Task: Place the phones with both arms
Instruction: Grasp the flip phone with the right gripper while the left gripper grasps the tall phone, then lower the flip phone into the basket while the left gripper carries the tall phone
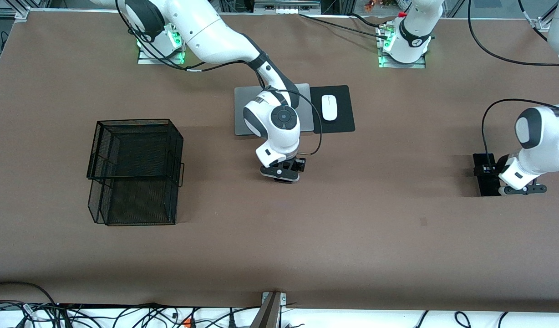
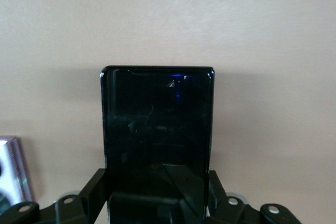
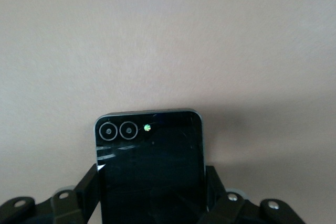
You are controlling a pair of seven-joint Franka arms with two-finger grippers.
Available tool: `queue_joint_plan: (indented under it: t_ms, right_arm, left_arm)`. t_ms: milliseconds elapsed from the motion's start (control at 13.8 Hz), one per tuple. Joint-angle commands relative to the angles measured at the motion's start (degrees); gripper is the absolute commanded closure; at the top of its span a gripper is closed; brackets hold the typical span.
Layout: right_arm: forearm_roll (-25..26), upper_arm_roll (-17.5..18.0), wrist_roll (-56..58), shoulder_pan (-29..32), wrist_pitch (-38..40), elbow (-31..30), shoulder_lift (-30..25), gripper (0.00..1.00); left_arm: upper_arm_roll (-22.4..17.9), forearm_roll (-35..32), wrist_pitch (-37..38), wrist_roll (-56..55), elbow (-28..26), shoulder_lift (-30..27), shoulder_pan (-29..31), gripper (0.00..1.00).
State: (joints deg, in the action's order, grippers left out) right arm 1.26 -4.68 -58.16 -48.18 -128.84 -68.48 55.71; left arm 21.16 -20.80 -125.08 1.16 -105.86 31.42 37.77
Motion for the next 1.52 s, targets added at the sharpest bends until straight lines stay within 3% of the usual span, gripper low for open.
queue_joint_plan:
  t_ms: [0,290,580,725,1088,1305,1451]
  right_arm:
    - [0.1,0.3,2.5,1.4,9.5,1.0,-7.1,1.00]
    - [-0.2,0.8,9.7,5.1,24.7,4.4,-14.5,1.00]
    - [-3.5,-0.3,27.0,12.0,34.0,3.4,-21.9,1.00]
    - [-3.6,-4.3,35.8,13.6,37.9,0.7,-25.1,1.00]
    - [-5.7,-18.6,57.2,14.1,32.6,-18.6,-37.4,1.00]
    - [-6.4,-25.3,65.9,14.0,24.4,-32.4,-44.4,1.00]
    - [-6.4,-28.8,70.2,14.0,18.7,-41.0,-48.1,1.00]
  left_arm:
    - [4.5,4.2,14.1,0.7,8.3,-1.5,0.3,0.65]
    - [11.1,10.4,25.6,0.0,15.8,-1.4,-0.4,0.67]
    - [17.7,10.5,26.5,-0.5,16.0,-1.2,-4.2,0.79]
    - [17.7,10.5,26.4,-5.6,17.2,-0.3,-10.5,0.80]
    - [17.0,9.9,20.3,-28.5,22.4,9.0,-28.9,0.76]
    - [16.5,9.6,9.2,-29.9,22.3,12.9,-35.7,0.76]
    - [12.5,9.6,4.3,-32.7,22.1,13.8,-41.9,0.76]
